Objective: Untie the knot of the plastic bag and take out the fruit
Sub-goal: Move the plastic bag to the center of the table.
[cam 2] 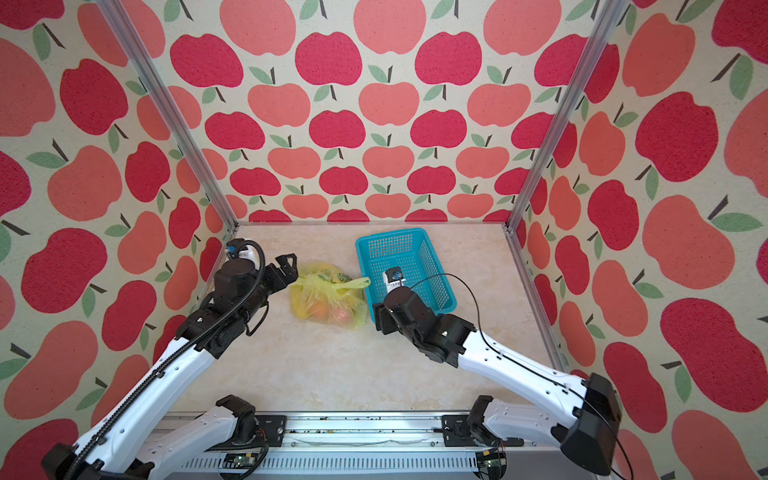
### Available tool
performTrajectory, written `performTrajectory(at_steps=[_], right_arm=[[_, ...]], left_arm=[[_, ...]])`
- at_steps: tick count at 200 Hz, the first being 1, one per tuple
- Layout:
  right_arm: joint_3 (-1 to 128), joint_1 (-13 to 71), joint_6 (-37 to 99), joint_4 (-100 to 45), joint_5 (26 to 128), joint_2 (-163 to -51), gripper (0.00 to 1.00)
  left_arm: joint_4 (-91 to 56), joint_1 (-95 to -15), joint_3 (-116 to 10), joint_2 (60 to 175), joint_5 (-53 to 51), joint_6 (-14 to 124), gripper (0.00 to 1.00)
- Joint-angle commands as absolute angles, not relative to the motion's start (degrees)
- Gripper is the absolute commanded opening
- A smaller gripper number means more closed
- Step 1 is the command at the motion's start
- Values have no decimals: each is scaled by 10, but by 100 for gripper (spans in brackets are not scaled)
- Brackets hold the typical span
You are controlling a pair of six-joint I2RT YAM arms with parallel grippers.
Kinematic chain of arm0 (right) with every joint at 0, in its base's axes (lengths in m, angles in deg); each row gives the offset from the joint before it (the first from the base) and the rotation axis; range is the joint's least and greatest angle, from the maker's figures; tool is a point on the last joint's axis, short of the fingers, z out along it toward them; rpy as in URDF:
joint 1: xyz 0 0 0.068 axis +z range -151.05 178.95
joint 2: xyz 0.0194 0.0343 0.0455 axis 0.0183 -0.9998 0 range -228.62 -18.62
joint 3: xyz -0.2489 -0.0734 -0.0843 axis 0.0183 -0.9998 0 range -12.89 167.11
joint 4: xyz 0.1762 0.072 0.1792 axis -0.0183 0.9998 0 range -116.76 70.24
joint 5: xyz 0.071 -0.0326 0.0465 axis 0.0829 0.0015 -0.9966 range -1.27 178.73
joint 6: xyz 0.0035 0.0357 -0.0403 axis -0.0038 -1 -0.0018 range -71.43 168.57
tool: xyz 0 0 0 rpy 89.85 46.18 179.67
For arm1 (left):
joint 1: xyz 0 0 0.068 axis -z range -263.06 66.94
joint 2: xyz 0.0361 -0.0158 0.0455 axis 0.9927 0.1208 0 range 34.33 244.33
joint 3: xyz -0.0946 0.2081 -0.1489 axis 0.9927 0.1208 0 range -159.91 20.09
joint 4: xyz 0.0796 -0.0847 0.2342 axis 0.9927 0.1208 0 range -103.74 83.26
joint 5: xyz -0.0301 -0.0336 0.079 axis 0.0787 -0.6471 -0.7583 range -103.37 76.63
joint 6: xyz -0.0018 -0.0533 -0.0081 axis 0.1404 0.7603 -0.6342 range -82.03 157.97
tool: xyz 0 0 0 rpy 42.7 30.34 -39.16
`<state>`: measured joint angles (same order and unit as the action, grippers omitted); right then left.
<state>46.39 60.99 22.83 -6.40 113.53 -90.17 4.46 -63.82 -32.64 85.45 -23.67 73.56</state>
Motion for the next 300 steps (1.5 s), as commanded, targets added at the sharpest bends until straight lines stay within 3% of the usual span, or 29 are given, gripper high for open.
performTrajectory(at_steps=[1,45,83,102,169,195,225,243,300], right_arm=[[562,637,281,-82,1176,-1008,73],[732,636,273,-38,1152,-1198,72],[787,625,253,-28,1124,-1276,69],[794,617,241,-28,1118,-1298,62],[712,624,248,-67,1136,-1247,0],[610,636,281,-133,1148,-1183,0],[480,669,325,-250,1160,-1124,0],[438,675,329,-285,1161,-1112,0],[360,702,352,-362,1143,-1091,0]], left_arm=[[141,-715,-273,806,-141,703,98],[162,-829,-227,748,-49,691,99],[169,-838,-236,752,-19,680,99],[167,-838,-238,758,2,677,99],[181,-834,-253,759,30,668,100],[186,-788,-265,747,43,672,88],[235,-636,-300,743,-115,664,87],[232,-576,-303,752,-158,672,88],[152,-547,-302,862,-141,691,88]])
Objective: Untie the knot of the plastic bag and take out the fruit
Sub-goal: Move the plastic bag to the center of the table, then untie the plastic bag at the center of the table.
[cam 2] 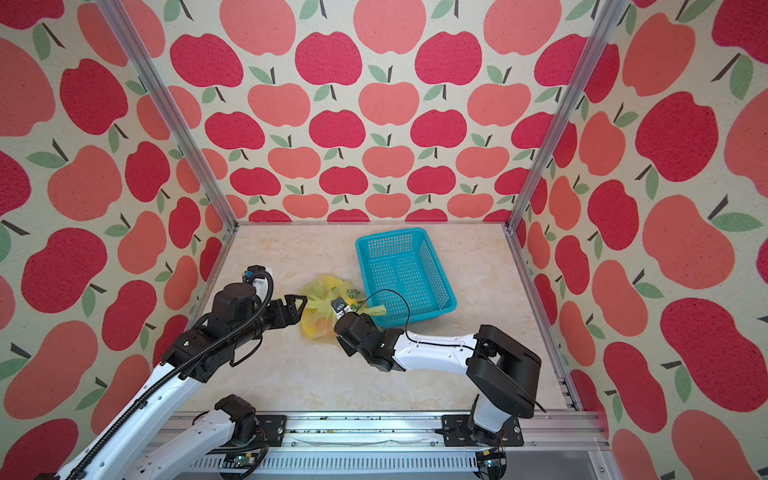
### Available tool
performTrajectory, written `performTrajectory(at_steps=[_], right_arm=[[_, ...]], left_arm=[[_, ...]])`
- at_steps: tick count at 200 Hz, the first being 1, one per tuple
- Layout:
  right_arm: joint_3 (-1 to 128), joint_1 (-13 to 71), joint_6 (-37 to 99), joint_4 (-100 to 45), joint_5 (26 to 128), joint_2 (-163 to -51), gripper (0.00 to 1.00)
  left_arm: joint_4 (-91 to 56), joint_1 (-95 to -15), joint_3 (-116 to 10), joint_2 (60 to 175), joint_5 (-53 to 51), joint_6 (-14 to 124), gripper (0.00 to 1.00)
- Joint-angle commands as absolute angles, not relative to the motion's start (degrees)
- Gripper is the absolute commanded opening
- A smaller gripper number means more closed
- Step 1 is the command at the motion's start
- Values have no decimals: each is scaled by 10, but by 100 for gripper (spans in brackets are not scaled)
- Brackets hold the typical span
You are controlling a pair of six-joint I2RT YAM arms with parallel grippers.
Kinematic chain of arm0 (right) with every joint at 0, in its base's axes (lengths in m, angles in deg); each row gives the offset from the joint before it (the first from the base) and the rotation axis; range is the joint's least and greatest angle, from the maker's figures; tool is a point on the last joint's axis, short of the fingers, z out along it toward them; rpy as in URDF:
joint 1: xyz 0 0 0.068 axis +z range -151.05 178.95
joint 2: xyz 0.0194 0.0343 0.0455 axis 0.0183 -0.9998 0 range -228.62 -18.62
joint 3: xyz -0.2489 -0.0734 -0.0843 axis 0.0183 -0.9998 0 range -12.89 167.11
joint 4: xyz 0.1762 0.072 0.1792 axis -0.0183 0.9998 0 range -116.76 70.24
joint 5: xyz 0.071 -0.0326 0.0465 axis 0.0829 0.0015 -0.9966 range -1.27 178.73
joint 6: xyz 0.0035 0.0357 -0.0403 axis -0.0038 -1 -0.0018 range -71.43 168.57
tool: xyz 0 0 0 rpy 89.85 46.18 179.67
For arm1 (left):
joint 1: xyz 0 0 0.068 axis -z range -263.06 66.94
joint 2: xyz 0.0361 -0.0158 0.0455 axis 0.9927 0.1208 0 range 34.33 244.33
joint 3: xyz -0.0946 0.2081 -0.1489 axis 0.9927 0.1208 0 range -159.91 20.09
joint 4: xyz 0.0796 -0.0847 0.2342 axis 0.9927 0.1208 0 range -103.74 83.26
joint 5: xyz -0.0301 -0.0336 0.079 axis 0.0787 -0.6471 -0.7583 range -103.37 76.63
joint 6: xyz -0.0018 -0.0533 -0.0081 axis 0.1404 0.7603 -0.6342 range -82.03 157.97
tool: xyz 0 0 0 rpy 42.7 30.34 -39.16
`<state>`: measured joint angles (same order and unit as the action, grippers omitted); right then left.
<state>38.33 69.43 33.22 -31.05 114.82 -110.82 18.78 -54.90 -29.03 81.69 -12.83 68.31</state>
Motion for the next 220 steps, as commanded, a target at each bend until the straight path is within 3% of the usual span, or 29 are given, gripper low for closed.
performTrajectory(at_steps=[1,58,135,162,195,220], right_arm=[[360,702,353,-363,1143,-1091,0],[355,716,362,-385,1141,-1111,0],[359,716,360,-396,1136,-1120,0],[358,716,361,-396,1140,-1119,0],[353,716,362,-396,1148,-1115,0],[342,717,362,-406,1161,-1109,0]], left_arm=[[150,-547,-303,866,-140,691,88],[109,-543,-339,1012,-109,694,86],[46,-538,-344,1117,-97,703,79],[27,-541,-352,1154,-99,706,64],[29,-541,-366,1171,-115,707,20],[25,-545,-355,1145,-136,708,0]])
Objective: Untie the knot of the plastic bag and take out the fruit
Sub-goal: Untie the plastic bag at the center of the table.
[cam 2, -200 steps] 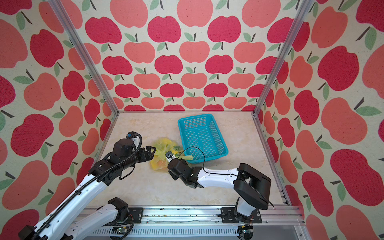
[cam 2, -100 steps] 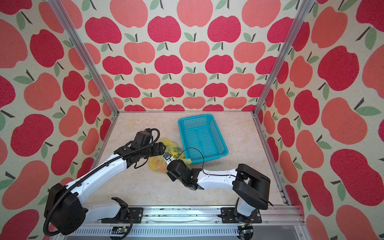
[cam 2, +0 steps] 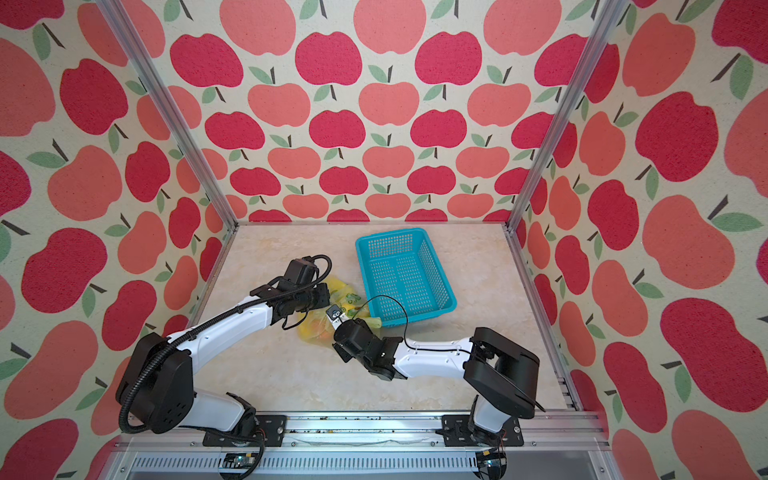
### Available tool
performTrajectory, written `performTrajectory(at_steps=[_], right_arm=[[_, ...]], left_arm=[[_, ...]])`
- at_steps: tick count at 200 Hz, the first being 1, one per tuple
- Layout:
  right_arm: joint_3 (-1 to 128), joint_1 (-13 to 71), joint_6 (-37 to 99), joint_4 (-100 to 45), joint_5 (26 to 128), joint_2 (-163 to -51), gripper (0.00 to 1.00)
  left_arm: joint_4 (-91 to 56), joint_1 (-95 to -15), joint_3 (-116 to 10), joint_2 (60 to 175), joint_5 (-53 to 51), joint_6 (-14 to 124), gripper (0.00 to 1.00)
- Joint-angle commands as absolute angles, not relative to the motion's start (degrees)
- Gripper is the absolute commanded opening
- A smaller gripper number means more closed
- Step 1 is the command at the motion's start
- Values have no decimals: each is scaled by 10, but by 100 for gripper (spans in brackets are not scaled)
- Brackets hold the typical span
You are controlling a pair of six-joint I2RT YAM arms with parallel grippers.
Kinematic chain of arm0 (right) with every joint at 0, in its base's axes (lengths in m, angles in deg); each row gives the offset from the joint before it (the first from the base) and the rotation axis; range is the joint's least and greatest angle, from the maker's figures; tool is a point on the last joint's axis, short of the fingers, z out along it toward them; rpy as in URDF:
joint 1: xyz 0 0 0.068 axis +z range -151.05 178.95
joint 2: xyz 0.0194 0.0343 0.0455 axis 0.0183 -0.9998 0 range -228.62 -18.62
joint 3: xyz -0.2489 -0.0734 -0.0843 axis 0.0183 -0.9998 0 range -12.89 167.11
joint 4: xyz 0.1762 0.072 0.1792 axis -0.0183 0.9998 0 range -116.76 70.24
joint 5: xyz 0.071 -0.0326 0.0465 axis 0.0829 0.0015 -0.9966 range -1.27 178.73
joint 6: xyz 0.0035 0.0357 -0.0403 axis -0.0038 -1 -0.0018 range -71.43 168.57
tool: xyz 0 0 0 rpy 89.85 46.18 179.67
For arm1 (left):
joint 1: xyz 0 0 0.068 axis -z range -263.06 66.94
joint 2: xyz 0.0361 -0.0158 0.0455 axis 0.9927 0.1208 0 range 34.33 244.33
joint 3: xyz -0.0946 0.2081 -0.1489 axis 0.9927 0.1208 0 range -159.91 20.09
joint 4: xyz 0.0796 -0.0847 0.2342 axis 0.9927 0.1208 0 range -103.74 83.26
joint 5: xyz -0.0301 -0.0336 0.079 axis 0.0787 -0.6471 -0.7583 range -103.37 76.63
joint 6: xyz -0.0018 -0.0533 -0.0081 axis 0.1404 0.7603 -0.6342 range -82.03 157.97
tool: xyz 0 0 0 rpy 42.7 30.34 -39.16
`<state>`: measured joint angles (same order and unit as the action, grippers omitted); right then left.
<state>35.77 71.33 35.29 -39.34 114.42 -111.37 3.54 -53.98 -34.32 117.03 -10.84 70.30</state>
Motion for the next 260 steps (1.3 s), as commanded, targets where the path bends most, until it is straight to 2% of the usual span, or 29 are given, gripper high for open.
performTrajectory(at_steps=[1,61,155,260], right_arm=[[341,717,362,-407,1161,-1109,0],[299,707,354,-444,1181,-1084,0],[225,646,312,-477,1180,-1028,0],[113,618,258,-569,1216,-975,0]], left_arm=[[24,-546,-354,1143,-136,708,0],[-1,-607,-256,1017,-140,730,0],[68,-712,-151,798,-120,739,0],[82,-820,-84,718,-46,741,0]])
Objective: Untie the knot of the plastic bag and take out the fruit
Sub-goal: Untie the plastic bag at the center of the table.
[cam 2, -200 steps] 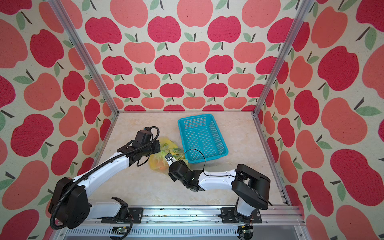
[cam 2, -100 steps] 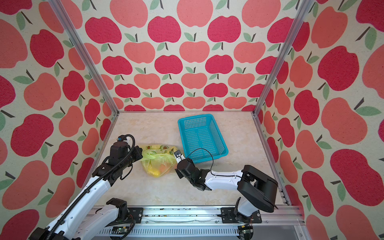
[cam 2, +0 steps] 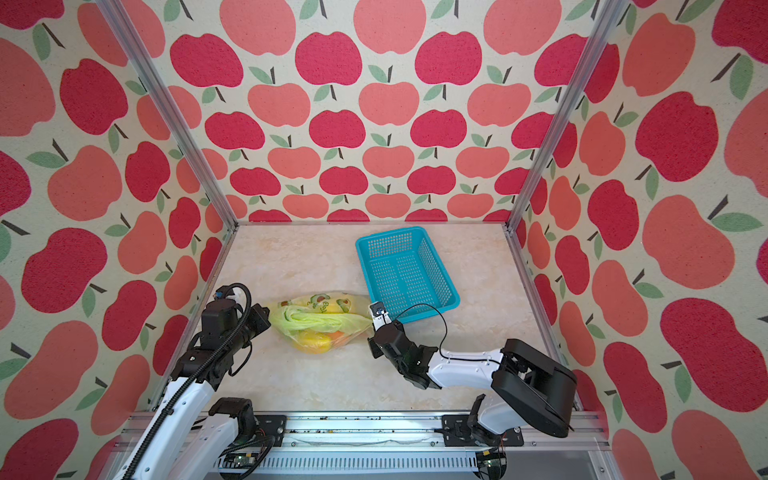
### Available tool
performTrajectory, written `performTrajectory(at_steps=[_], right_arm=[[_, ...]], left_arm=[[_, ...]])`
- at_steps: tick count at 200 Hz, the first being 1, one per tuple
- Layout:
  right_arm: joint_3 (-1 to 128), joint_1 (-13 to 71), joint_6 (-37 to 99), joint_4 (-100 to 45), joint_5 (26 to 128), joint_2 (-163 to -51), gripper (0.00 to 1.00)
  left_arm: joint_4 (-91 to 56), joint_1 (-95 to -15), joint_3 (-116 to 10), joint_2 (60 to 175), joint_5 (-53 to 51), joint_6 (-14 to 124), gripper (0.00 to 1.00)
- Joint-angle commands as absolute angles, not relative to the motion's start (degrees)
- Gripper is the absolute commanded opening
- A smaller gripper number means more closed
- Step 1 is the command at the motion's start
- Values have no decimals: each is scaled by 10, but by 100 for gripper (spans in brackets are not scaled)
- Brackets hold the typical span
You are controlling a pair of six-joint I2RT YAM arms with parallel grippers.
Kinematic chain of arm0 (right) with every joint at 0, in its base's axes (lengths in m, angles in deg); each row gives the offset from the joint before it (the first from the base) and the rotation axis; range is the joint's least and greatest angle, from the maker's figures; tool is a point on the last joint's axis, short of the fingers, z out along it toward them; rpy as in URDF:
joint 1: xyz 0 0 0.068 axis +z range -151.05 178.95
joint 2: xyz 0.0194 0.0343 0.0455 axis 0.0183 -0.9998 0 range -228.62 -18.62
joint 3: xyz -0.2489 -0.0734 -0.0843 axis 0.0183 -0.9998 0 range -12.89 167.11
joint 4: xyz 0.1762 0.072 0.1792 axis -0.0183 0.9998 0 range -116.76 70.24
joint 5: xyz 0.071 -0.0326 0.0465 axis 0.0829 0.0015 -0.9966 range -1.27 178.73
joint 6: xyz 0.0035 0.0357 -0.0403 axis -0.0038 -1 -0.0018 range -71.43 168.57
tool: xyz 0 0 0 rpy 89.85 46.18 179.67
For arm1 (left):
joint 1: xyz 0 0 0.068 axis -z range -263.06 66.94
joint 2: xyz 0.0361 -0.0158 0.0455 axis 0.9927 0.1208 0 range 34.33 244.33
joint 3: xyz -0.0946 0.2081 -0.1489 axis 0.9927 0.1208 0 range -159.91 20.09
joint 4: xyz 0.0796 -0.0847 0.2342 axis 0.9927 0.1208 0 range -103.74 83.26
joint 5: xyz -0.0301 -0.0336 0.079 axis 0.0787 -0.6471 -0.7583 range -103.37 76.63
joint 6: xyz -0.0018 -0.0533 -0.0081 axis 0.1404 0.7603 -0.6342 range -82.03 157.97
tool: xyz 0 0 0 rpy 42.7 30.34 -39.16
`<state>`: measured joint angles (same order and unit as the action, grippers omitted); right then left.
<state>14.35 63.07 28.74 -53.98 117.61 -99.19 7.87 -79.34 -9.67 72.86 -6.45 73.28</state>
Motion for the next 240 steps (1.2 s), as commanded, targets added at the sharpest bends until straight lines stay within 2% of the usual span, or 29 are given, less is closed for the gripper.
performTrajectory(at_steps=[1,64,84,97,109,141,180,197,222,233,240], right_arm=[[112,618,258,-570,1217,-974,0],[82,613,263,-593,1223,-954,0],[84,615,282,-599,1207,-944,6],[93,625,301,-590,1199,-933,14],[112,644,324,-567,1206,-918,26],[188,724,407,-501,1246,-904,69],[270,732,435,-466,1230,-959,92],[311,723,438,-442,1235,-1003,92],[331,694,417,-434,1197,-1046,82],[327,685,408,-435,1189,-1052,74],[322,685,405,-440,1186,-1052,66]], left_arm=[[82,-821,-83,717,-45,741,0],[28,-894,-46,733,59,750,0],[32,-898,-48,735,66,744,0],[39,-898,-54,731,69,741,0],[42,-898,-58,726,78,737,0],[59,-897,-70,715,89,730,0],[71,-894,-80,709,97,724,0],[80,-894,-87,709,94,721,0],[88,-894,-94,709,94,718,0],[90,-893,-94,709,92,719,0],[90,-894,-94,709,91,718,0]])
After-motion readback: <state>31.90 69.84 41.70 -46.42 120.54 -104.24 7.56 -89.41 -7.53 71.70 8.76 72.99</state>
